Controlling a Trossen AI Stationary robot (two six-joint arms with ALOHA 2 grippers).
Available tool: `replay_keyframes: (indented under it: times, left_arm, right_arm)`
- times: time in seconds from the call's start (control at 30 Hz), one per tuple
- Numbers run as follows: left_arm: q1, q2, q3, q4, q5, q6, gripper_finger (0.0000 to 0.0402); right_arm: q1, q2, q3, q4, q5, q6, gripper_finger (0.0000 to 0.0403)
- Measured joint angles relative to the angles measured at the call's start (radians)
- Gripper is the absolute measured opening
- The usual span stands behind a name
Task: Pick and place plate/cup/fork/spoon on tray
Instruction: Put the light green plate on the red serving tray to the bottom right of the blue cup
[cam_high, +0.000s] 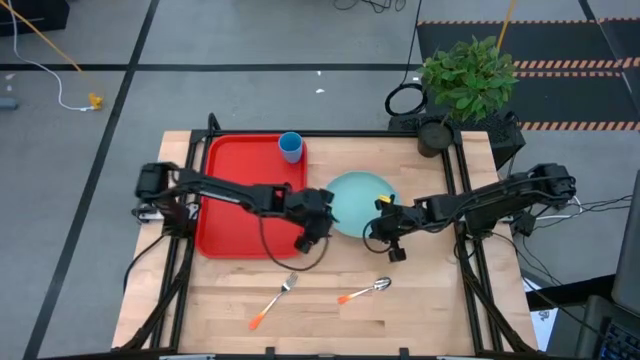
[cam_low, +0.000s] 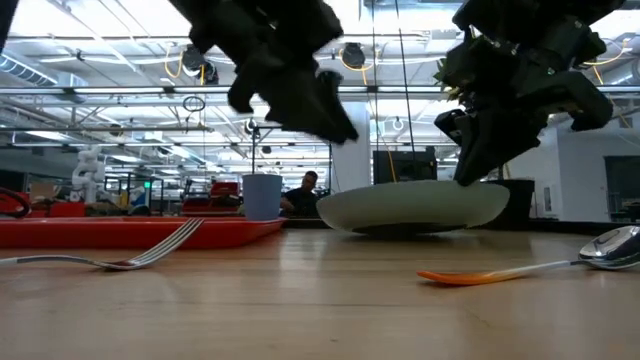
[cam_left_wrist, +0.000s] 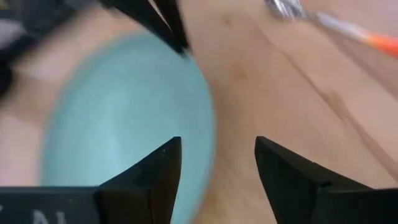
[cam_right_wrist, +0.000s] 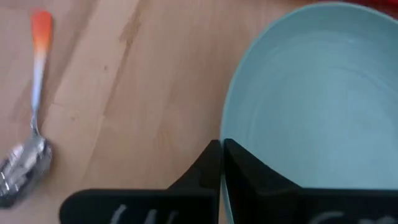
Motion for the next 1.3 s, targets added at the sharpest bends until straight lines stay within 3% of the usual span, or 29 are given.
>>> replay_keyframes:
  times: [0.13, 0.33, 0.7, 0.83, 0.97, 1.3]
  left_arm:
    - [-0.012, 0.107, 0.115, -0.142, -0.022, 0.029, 0.0179]
    - [-0.011, 0.201, 0.214, -0.191, -0.053, 0.062, 0.014]
    - [-0.007, 0.207, 0.231, -0.2, -0.058, 0.07, 0.0029]
    - [-0.001, 0.207, 0.231, -0.199, -0.065, 0.034, 0.001]
    - [-0.001, 0.207, 0.231, -0.196, -0.072, 0.018, 0.0026]
    - [-0.018, 0.207, 0.231, -0.162, -0.094, 0.017, 0.0146]
  right_arm:
    - [-0.005, -0.014, 0.0, -0.012, -0.001, 0.001, 0.0]
    - [-0.005, -0.019, 0.0, -0.019, -0.001, 0.002, 0.0]
    - [-0.005, -0.019, 0.0, -0.016, 0.0, 0.007, 0.0]
    - [-0.005, -0.019, 0.0, -0.017, 0.0, 0.008, 0.0]
    - [-0.005, -0.019, 0.0, -0.017, 0.0, 0.009, 0.0]
    - [-0.005, -0.019, 0.0, -0.016, 0.0, 0.01, 0.0]
